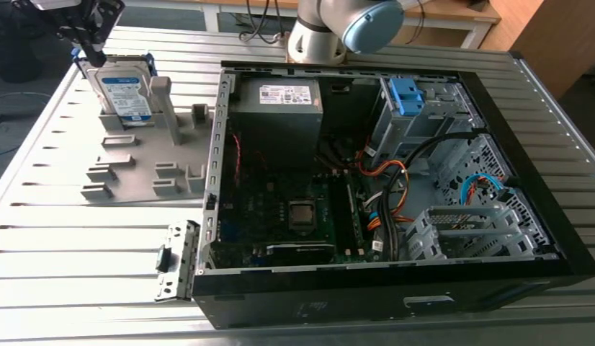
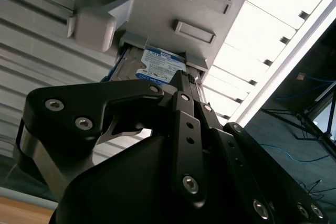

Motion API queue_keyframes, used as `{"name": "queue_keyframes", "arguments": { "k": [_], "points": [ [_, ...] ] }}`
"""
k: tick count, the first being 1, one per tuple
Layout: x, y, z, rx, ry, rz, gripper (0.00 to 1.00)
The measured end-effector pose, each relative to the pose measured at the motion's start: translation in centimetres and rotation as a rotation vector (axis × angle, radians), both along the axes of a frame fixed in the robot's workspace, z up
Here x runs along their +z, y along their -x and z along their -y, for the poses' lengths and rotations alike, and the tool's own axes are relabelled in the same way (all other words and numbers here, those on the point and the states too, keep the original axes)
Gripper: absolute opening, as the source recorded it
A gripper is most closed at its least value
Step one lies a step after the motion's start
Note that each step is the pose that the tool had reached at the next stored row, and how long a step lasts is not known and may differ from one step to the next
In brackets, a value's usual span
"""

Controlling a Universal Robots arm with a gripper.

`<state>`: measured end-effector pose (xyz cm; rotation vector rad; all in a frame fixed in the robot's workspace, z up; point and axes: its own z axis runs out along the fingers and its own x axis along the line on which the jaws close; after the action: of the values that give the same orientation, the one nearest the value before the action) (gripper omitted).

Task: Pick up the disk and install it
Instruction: 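Pick up the disk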

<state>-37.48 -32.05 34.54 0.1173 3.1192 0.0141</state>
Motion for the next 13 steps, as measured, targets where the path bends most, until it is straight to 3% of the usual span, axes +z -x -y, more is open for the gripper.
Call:
{"name": "queue_keyframes", "arguments": {
  "k": [8,13],
  "points": [
    [0.0,-0.1,0.0,0.01,0.0,0.0,0.11],
    [0.01,-0.1,0.0,0.084,0.0001,-0.0001,0.11]
  ]
}}
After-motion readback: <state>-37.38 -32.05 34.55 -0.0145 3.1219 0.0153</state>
